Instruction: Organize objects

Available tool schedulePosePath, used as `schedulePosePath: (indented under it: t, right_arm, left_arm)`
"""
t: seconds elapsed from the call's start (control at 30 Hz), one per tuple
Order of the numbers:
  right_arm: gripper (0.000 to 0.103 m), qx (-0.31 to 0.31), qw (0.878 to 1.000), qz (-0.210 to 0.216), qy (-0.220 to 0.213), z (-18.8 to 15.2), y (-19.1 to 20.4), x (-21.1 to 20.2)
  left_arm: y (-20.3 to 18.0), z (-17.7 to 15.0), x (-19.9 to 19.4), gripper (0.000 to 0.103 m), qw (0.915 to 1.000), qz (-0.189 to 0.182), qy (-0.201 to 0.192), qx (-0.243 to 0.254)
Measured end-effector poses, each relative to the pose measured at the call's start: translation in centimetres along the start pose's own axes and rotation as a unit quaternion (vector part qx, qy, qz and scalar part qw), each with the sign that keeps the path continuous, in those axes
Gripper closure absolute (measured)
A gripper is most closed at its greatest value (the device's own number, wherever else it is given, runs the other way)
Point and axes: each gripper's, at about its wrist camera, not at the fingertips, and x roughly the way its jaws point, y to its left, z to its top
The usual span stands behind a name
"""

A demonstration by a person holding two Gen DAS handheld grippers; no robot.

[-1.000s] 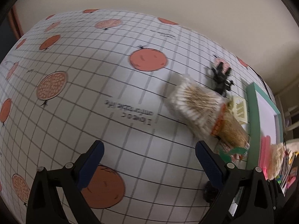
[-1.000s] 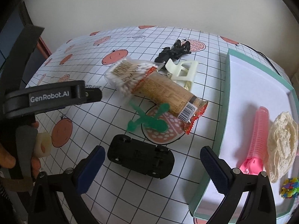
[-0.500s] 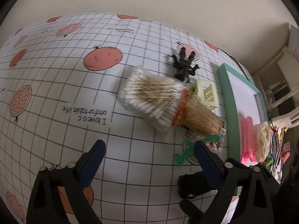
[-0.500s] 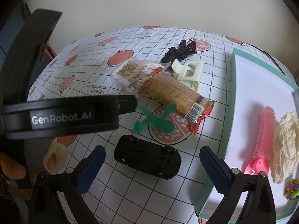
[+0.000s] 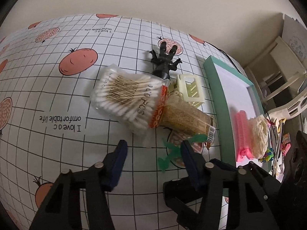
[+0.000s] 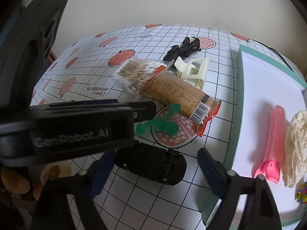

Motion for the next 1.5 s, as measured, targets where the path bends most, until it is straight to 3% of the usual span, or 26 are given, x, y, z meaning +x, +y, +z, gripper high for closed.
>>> schedulePosePath:
  t: [0.23, 0.43, 1.17, 1.4, 1.5]
  right_arm:
    - [0.036, -0.003, 1.0, 0.01, -0.001, 0.0, 0.2, -0.3]
    - [0.036, 0.0, 1.0, 0.014, 0.002, -0.1, 0.0, -0.3]
    - [0.037, 0.019, 0.999, 0.027, 0.004, -0.5, -0.7, -0.2]
    - [0.047, 0.006, 1.0, 0.008, 0.009, -0.7, -0.5, 0.0]
    - [0.05, 0.009, 1.0, 0.012, 0.007, -0.7, -0.7, 0.0]
  left_arm:
    - [-0.2, 0.0, 0.1, 0.059, 0.9997, -0.023, -0.004, -0.001]
    - [-0.9, -0.1, 0.5, 0.069, 0.9996, -0.024, -0.003, 0.012]
    - [-1.0, 0.5, 1.3, 0.074, 0.999, -0.04, -0.019, 0.01]
    - [-0.7, 0.7, 1.5, 0.075, 0.9983, -0.05, -0.028, -0.007]
    - [-0.7, 0.8, 1.5, 0.081, 0.9983, -0.049, -0.031, -0.008]
